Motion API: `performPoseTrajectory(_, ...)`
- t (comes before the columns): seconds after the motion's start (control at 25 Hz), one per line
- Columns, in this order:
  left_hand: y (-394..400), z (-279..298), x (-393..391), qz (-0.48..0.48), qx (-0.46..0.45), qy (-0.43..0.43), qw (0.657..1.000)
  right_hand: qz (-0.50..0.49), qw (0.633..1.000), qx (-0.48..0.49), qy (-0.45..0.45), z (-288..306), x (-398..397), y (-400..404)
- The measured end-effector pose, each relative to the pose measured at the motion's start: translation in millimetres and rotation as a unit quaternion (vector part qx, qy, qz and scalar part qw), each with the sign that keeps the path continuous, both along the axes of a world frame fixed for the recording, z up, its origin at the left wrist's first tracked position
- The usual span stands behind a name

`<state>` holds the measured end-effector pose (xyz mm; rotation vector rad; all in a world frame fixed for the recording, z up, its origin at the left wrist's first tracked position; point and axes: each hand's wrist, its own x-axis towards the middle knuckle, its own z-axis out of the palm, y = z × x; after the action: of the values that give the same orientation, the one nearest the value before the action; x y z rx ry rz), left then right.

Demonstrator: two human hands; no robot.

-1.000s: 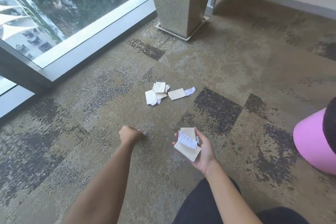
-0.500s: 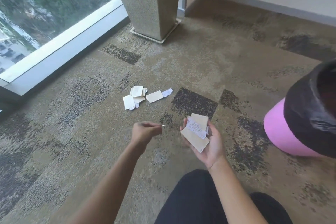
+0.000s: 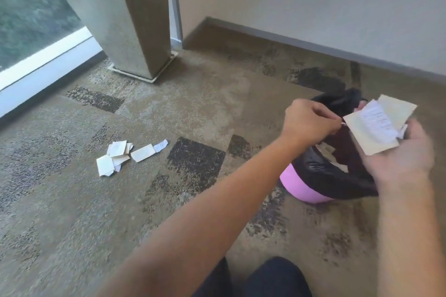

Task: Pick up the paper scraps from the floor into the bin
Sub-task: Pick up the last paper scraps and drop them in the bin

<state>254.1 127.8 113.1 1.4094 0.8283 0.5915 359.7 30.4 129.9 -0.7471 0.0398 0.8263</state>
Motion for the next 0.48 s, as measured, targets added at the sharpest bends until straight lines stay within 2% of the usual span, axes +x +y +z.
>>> performPoseTrajectory(0.12, -10, -2, 39, -0.075, 0.11, 0.129, 0.983, -0.016, 0.987, -0.146, -0.061, -2, 32, 2)
performPoseTrajectory(0.24, -15, -12, 52, -0.103, 0.119, 0.168, 0.973, 0.056, 0.937, -0.312, -0.147, -18, 51, 0)
performPoseTrajectory(0.32, -25, -14, 53, -0.056, 0.112, 0.153, 0.98, 0.095, 0.896, -0.378, -0.214, -28, 61, -11)
performPoseTrajectory(0.48, -60, -20, 42, 0.065, 0.12, 0.05, 0.989, 0.103, 0.867, -0.399, -0.281, -34, 66, -25)
